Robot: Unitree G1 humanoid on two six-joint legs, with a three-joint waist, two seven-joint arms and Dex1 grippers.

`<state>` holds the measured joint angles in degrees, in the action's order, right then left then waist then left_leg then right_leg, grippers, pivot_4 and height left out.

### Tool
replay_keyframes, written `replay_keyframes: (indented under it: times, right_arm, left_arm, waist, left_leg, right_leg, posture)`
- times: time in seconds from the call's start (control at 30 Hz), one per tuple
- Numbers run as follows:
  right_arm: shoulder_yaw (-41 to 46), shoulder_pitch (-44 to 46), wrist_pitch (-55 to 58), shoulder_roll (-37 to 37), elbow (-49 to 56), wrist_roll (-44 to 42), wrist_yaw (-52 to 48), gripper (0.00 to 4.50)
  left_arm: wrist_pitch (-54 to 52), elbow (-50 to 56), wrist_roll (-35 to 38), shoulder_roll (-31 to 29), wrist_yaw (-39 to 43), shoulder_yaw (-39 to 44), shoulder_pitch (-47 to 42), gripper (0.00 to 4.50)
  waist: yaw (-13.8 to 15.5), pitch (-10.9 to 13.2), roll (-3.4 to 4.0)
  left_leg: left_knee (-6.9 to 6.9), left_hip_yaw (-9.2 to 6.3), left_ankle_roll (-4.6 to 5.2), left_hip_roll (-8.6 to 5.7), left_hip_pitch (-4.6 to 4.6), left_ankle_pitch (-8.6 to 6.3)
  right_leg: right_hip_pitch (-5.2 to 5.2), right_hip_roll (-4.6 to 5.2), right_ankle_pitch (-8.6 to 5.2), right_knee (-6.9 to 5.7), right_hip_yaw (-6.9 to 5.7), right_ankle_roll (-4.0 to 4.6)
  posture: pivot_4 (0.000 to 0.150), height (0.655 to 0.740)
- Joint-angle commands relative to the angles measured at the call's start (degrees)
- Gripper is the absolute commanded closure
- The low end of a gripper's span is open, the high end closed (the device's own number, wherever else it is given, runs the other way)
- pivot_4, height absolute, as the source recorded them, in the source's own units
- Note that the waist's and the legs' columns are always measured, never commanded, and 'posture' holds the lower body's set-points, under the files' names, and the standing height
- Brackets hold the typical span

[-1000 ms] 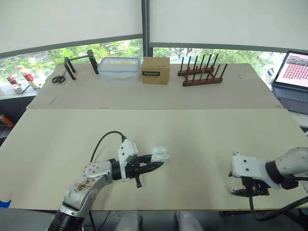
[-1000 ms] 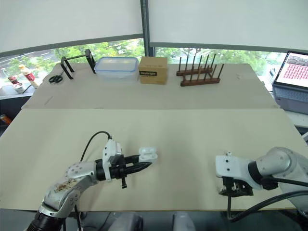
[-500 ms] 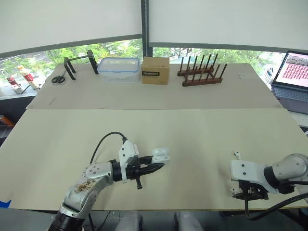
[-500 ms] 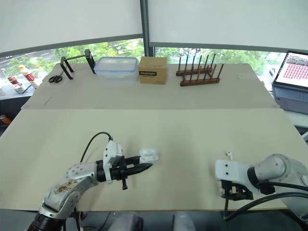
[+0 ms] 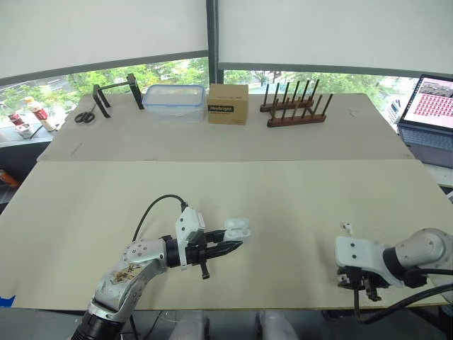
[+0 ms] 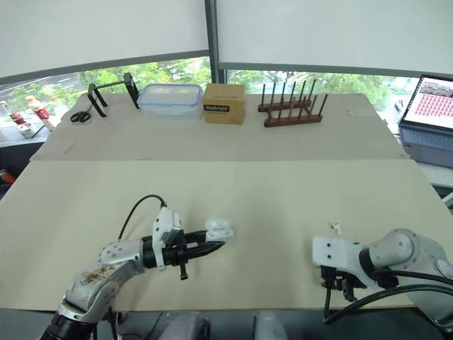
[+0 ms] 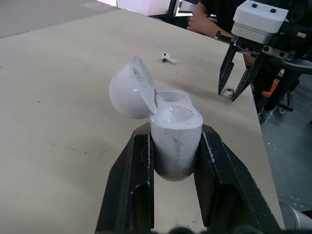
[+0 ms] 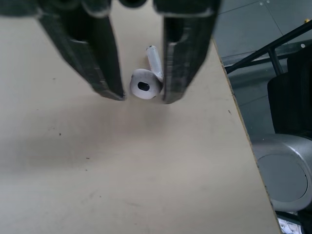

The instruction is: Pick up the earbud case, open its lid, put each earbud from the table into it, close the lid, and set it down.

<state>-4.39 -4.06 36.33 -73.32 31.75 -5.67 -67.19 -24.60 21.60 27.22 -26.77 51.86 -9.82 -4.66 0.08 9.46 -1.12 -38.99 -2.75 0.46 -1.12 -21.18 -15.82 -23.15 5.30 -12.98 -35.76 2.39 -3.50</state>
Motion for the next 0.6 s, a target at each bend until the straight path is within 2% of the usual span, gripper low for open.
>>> replay_keyframes:
  times: [0.03, 0.27, 0.37, 0.53, 0.6]
  right_arm:
    - [1.2, 0.65, -0.29, 0.1, 0.61, 0.41, 1.26, 4.15]
    - [2.15, 2.65, -1.0, 0.89, 1.4, -1.58, 0.77, 4.15]
    - [4.36, 6.35, 0.63, 3.04, 2.43, -6.39, -0.16, 4.15]
    - [6.98, 20.47, 13.68, 13.18, 2.63, -17.76, 5.07, 4.15]
    - [10.37, 27.77, 22.85, 21.42, 2.08, -24.99, 10.59, 4.15]
  left_arm:
    - [-0.28, 1.75, 1.12, -0.08, -0.23, 0.48, -0.8, 3.91]
    - [-0.21, 1.23, 1.01, 0.24, -0.25, 0.61, -1.22, 3.91]
    - [0.5, 0.52, 1.0, 1.06, -0.77, 1.09, -1.87, 3.91]
    - [2.87, -2.4, 0.24, 4.06, -2.7, 2.17, -4.84, 3.91]
    - [4.72, -4.19, -0.69, 6.61, -5.07, 2.76, -7.17, 3.91]
  waist:
    - [-0.01, 0.0, 0.0]
    - [0.0, 0.0, 0.0]
    - [0.01, 0.0, 0.0]
    - [-0.14, 0.02, -0.03]
    - [-0.14, 0.04, -0.07]
  left_leg:
    - [0.0, 0.0, 0.0, 0.0, 0.0, 0.0]
    - [0.01, -0.01, 0.0, -0.01, -0.01, 0.0]
    - [0.0, 0.0, 0.0, -0.01, -0.01, 0.0]
    - [0.0, -0.05, 0.0, 0.02, -0.02, 0.0]
    - [0.01, -0.07, 0.0, 0.01, -0.02, 0.0]
  right_leg:
    - [0.0, 0.0, 0.0, 0.0, 0.0, 0.0]
    - [-0.02, 0.0, 0.0, 0.0, 0.0, 0.0]
    - [-0.02, 0.01, 0.0, 0.0, 0.0, 0.0]
    - [-0.02, -0.04, 0.01, -0.01, 0.0, 0.01]
    - [-0.03, -0.04, 0.01, 0.0, -0.02, 0.02]
  posture:
    - [0.15, 0.74]
    - [0.15, 0.74]
    - [0.15, 0.74]
    - [0.15, 0.74]
    - [0.15, 0.74]
